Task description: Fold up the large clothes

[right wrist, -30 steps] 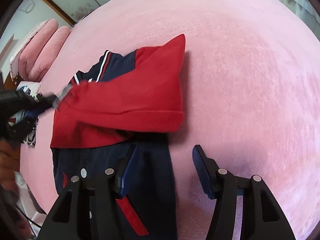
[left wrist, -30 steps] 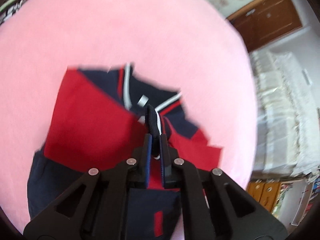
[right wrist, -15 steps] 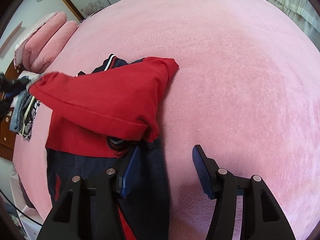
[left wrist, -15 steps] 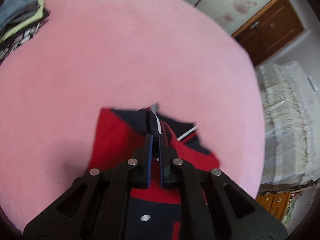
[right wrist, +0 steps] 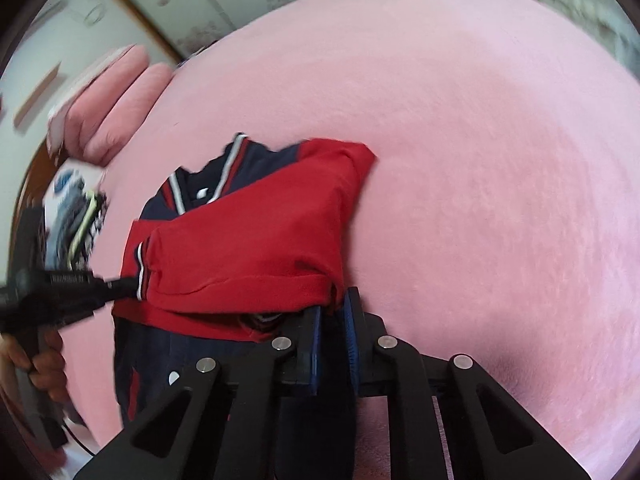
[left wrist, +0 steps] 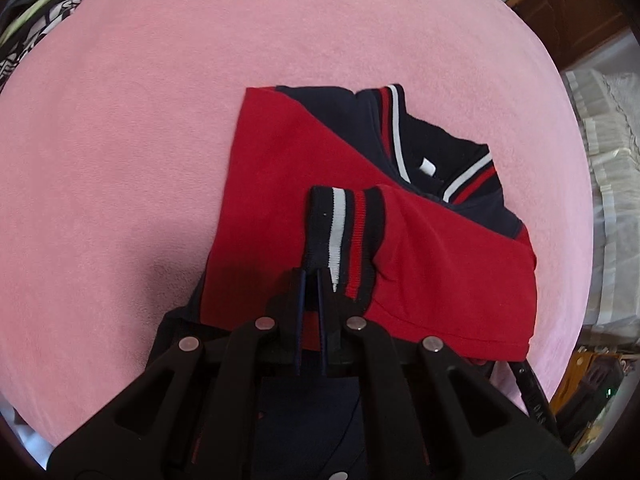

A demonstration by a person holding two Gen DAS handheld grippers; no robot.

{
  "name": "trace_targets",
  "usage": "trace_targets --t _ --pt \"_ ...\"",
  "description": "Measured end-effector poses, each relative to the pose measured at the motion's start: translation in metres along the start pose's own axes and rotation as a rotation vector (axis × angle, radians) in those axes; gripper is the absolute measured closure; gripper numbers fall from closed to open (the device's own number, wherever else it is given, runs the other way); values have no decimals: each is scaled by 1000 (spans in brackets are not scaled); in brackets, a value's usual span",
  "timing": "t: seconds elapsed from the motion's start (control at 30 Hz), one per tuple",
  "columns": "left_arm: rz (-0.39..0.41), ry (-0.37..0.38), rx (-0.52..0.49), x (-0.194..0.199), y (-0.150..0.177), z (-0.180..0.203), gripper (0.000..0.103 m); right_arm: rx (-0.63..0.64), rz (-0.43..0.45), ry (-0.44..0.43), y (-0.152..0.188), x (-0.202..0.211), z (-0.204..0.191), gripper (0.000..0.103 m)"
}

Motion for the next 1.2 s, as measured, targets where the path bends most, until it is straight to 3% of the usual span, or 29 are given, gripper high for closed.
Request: trace_targets --t 0.1,0.23,0.4,0.5,0.63,0.77,0.83,0.93,1.0,1.1,1.2 --pt "-16 -28 12 -8 1 -5 99 -99 -13 -51 2 -6 15 94" --pt "-4 -118 29 -15 -8 -18 99 -145 -38 -48 6 -8 18 93" --pt "-7 -78 50 -7 -7 -29 99 -127 -93 41 13 10 23 93" --pt "21 -72 24 9 -4 -25 99 -109 -74 88 14 30 26 93" --pt "69 17 -82 32 4 2 99 -58 -22 49 3 45 10 93" --pt "55 77 -207 32 9 41 99 -4 -9 14 -14 33 -15 93" --pt "34 68 -242 19 12 61 99 32 -17 10 -22 22 -28 93" --pt "6 -5 -277 -11 18 84 99 23 -25 -12 -30 3 -37 93" --pt "-16 -42 -267 -31 12 81 99 -2 -38 1 -32 -10 -30 94" --pt "-24 -41 -249 -42 9 76 102 2 -62 37 -31 -20 -16 99" --pt "-22 -35 -258 -39 9 73 102 46 -74 157 -26 -16 -6 103"
Point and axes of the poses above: each gripper's, at about its wrist camera, not at the fingertips, and x roughly against the way its jaws point, z to its right, y to its underside, the point moved 6 cm from there along -x, roughly the way its jaws point, and after that the axes turned 6 degrees about -z, right-handed, at the moved point
